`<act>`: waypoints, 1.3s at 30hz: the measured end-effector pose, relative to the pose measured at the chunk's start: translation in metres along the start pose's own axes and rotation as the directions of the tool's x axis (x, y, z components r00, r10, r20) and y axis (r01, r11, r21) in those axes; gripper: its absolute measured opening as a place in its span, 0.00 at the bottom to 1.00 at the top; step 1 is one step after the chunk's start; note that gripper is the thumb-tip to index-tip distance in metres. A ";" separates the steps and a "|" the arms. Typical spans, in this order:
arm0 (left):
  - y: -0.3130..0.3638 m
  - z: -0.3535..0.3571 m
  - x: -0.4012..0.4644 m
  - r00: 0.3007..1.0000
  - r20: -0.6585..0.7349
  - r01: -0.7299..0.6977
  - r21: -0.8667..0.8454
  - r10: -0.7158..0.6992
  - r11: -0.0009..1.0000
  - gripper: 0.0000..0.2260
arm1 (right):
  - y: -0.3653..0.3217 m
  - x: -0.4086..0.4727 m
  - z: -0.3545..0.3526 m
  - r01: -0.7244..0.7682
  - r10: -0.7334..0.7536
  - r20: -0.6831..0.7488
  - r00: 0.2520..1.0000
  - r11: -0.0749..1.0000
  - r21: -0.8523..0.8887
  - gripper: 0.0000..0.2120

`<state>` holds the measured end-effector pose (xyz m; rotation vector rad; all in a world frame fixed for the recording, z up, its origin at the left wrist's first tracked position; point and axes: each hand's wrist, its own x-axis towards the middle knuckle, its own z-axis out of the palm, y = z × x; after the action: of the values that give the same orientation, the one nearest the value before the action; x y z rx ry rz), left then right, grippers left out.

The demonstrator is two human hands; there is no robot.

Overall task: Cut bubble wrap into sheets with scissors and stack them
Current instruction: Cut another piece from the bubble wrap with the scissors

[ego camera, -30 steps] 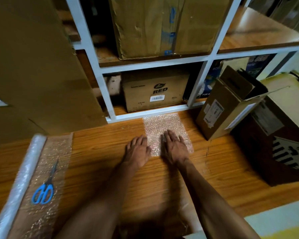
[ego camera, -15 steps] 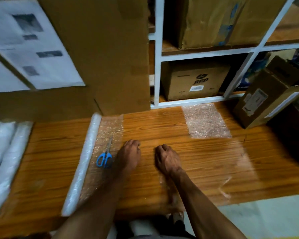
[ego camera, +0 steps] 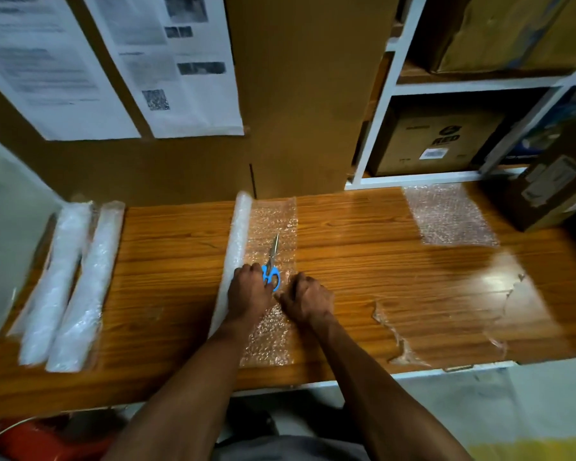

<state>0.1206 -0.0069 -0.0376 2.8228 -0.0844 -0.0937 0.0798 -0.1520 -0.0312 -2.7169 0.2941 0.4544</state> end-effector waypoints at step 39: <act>-0.060 -0.061 0.018 0.896 0.112 0.440 -0.364 -0.431 0.821 0.15 | 0.059 -0.021 0.021 0.048 0.312 -0.382 0.870 0.717 0.695 0.09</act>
<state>0.1461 0.0674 0.0002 2.3944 0.5260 -0.2220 0.0393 -0.1943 -0.0618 -2.0108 0.6559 -0.2828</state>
